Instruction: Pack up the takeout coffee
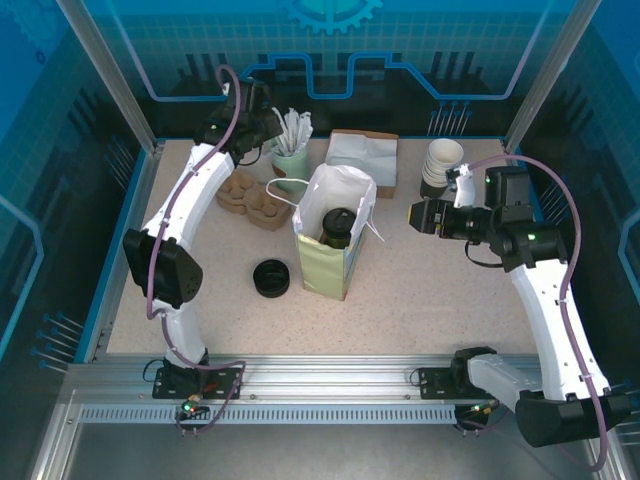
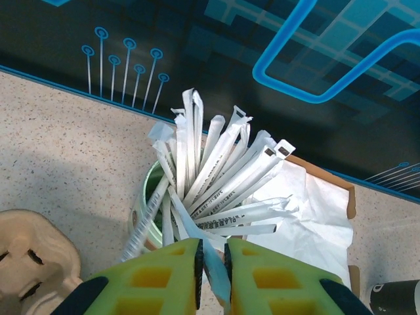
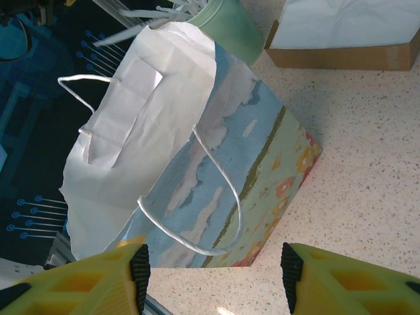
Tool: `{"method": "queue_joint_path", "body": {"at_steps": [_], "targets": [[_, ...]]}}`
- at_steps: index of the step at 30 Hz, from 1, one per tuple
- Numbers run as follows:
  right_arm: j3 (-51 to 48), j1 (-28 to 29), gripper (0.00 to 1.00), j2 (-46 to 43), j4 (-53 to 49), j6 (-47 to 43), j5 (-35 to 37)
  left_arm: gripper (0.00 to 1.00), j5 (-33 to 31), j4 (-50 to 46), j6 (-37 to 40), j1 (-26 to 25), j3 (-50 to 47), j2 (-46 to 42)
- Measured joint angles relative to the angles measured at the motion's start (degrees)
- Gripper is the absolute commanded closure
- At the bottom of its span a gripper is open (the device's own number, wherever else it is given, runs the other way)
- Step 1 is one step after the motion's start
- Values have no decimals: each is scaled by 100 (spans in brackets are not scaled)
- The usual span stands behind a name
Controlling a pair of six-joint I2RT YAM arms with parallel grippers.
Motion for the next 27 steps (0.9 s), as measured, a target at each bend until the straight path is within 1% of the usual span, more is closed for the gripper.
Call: {"method": "queue_joint_path", "body": {"at_steps": [7,11,16,22,27], "targets": [[-103,-31,43,2,22,0,-44,83,44,-101,-4,0,35,210],[-103,-33,43,2,22,2,-66,88,83,-179,2,0,35,367],[-103,-37,43,4,24,2,-107,90,83,-273,42,0,98,372],[-103,-57,43,52,39,4,-133,91,83,-398,184,0,129,216],[-103,-57,43,68,70,4,-133,90,83,-592,354,-2,131,-286]]}}
